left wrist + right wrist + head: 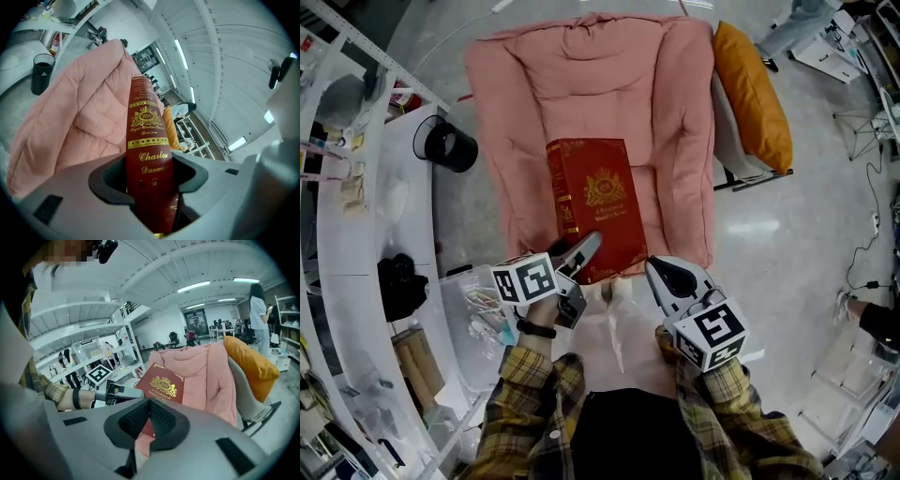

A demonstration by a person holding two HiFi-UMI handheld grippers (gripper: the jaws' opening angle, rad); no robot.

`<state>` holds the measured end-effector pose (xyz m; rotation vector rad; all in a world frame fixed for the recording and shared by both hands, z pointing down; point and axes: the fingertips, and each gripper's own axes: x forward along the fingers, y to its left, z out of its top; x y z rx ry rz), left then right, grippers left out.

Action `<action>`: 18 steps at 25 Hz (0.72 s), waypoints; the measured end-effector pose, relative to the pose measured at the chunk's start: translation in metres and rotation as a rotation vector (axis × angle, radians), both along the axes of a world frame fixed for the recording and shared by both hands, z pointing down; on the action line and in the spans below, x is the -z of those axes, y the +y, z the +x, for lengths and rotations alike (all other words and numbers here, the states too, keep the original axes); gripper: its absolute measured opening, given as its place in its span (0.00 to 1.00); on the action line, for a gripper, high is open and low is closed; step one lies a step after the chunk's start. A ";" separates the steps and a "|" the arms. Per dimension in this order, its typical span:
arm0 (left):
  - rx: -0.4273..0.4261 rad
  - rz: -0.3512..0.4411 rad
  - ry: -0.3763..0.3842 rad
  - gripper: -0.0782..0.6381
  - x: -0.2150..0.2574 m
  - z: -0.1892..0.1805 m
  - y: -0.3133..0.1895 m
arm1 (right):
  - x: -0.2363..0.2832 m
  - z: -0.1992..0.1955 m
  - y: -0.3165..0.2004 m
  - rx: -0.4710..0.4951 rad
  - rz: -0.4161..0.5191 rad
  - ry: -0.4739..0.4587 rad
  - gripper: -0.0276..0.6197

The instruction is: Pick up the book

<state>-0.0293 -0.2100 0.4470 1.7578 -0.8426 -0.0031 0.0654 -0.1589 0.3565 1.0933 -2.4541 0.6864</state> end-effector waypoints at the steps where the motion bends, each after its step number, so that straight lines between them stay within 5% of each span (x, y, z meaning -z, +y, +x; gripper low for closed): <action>1: 0.010 0.013 0.011 0.45 0.011 0.000 0.000 | 0.006 0.000 -0.002 -0.003 0.011 0.000 0.07; 18: 0.072 0.145 0.195 0.45 0.127 -0.007 0.037 | 0.092 0.018 -0.001 -0.049 0.185 -0.017 0.07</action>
